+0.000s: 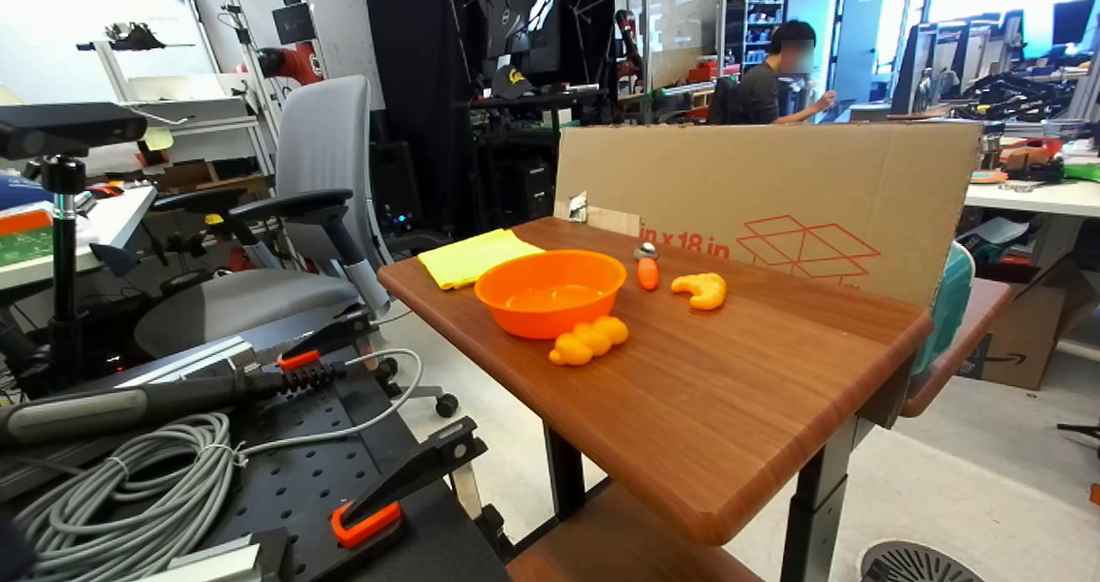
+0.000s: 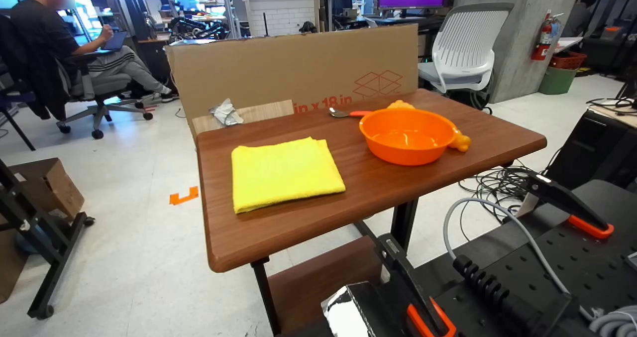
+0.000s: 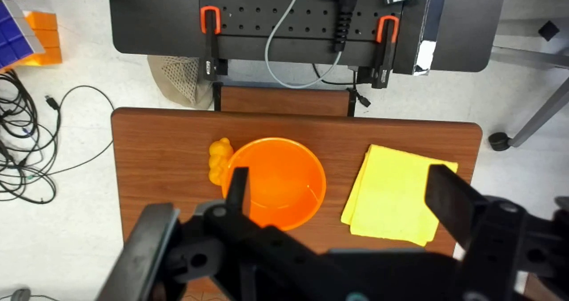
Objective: Move the towel forward
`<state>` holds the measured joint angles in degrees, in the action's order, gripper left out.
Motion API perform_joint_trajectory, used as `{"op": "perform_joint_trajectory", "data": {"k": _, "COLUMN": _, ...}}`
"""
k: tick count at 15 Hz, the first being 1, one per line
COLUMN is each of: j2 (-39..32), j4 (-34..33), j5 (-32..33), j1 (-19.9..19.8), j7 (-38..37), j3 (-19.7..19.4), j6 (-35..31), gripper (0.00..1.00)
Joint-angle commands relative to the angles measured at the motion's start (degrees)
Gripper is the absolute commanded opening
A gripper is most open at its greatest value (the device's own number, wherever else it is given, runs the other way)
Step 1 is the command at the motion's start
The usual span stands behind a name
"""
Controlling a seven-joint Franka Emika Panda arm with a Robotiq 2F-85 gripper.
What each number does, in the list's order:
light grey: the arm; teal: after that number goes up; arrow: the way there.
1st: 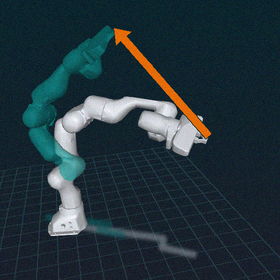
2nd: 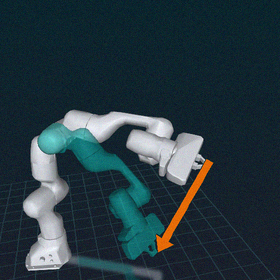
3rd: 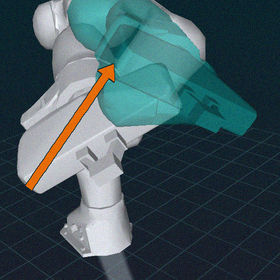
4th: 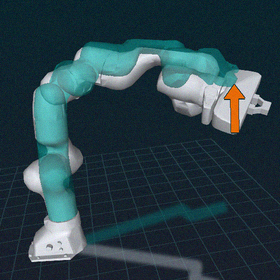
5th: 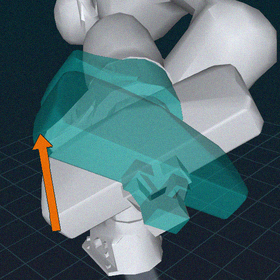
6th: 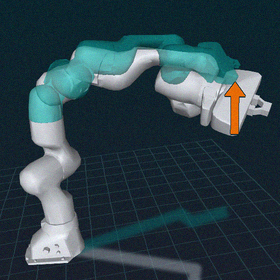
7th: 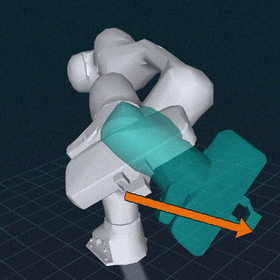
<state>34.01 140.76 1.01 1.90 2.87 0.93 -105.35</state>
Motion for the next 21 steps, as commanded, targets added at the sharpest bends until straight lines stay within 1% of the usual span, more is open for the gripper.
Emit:
{"op": "perform_joint_trajectory", "data": {"k": 1, "j2": -8.25, "j4": -0.89, "j5": -2.82, "j1": 1.77, "j7": -3.98, "j3": 2.56, "j6": -7.32, "gripper": 1.00}}
{"op": "perform_joint_trajectory", "data": {"k": 4, "j2": -16.02, "j4": -1.93, "j5": -3.49, "j1": 3.06, "j7": -7.34, "j3": 5.09, "j6": -13.21, "gripper": 1.00}}
{"op": "perform_joint_trajectory", "data": {"k": 8, "j2": -26.72, "j4": -4.40, "j5": -3.63, "j1": 4.56, "j7": -9.87, "j3": 7.26, "j6": -20.37, "gripper": 1.00}}
{"op": "perform_joint_trajectory", "data": {"k": 14, "j2": -41.67, "j4": -11.36, "j5": -4.45, "j1": 6.14, "j7": -9.95, "j3": 8.16, "j6": -27.38, "gripper": 1.00}}
{"op": "perform_joint_trajectory", "data": {"k": 18, "j2": -49.67, "j4": -15.76, "j5": -3.68, "j1": 7.31, "j7": -10.97, "j3": 8.37, "j6": -31.27, "gripper": 1.00}}
{"op": "perform_joint_trajectory", "data": {"k": 21, "j2": -55.18, "j4": -19.04, "j5": -3.27, "j1": 8.37, "j7": -11.86, "j3": 8.25, "j6": -32.83, "gripper": 1.00}}
